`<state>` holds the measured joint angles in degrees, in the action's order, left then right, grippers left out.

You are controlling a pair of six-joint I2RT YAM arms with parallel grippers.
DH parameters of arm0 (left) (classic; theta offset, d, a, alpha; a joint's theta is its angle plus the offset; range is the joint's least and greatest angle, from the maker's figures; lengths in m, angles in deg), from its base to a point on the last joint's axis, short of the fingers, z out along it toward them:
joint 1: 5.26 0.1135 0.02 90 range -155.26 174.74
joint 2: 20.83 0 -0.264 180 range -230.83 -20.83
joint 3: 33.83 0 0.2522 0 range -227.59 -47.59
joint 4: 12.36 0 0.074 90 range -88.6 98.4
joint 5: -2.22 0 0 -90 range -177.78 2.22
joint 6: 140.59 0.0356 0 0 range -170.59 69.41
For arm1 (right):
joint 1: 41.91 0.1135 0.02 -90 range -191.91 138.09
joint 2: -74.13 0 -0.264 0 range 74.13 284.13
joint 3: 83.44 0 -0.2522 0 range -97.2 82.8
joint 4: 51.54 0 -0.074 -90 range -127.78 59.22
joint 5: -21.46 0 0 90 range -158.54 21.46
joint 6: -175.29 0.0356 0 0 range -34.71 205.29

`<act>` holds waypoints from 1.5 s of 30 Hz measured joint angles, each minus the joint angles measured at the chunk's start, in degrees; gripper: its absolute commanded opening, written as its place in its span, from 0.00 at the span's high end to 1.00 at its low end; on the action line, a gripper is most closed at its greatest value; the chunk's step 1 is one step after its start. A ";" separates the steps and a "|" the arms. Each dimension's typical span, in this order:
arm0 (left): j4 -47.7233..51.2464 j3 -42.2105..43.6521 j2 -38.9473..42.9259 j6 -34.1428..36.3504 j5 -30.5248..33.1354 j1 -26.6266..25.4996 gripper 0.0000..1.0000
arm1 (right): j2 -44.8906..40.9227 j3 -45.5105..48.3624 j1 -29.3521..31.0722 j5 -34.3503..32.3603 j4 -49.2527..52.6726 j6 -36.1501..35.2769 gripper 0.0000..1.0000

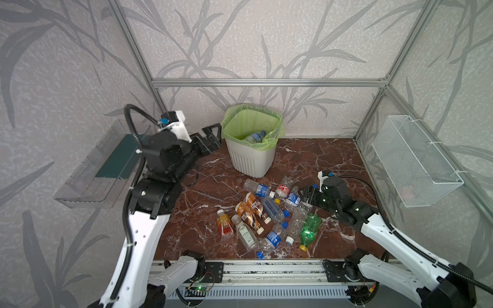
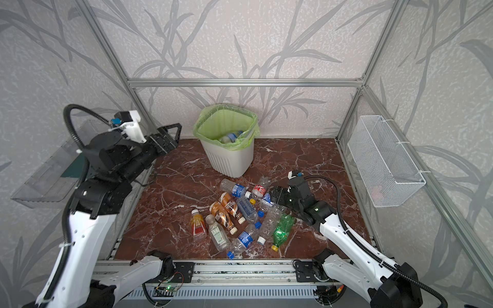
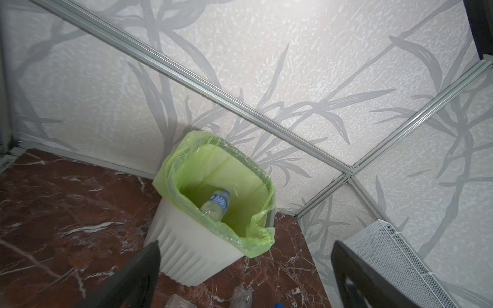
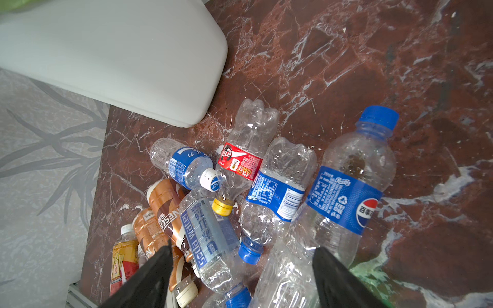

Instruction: Throw the plastic bottles in the bin

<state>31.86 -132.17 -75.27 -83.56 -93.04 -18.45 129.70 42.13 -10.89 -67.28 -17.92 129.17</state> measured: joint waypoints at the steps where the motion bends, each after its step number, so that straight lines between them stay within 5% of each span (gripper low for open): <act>1: 0.37 2.56 3.39 0.13 0.83 0.00 0.04 | -0.20 0.02 0.00 -0.17 0.22 -0.22 0.17; 6: 2.58 16.15 14.45 -0.33 2.51 0.00 0.06 | -1.84 1.18 0.00 -0.39 0.61 -0.68 0.18; 14: 8.87 36.33 16.96 -3.58 1.90 0.00 0.08 | -4.02 3.87 0.00 -0.37 2.73 -0.55 0.19; 45: 5.84 44.72 18.45 -6.71 -3.26 0.00 0.10 | -12.44 10.84 0.00 1.14 18.73 8.07 0.23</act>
<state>37.70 -87.45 -56.82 -90.27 -96.30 -18.45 117.26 52.97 -10.89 -66.14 0.81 137.23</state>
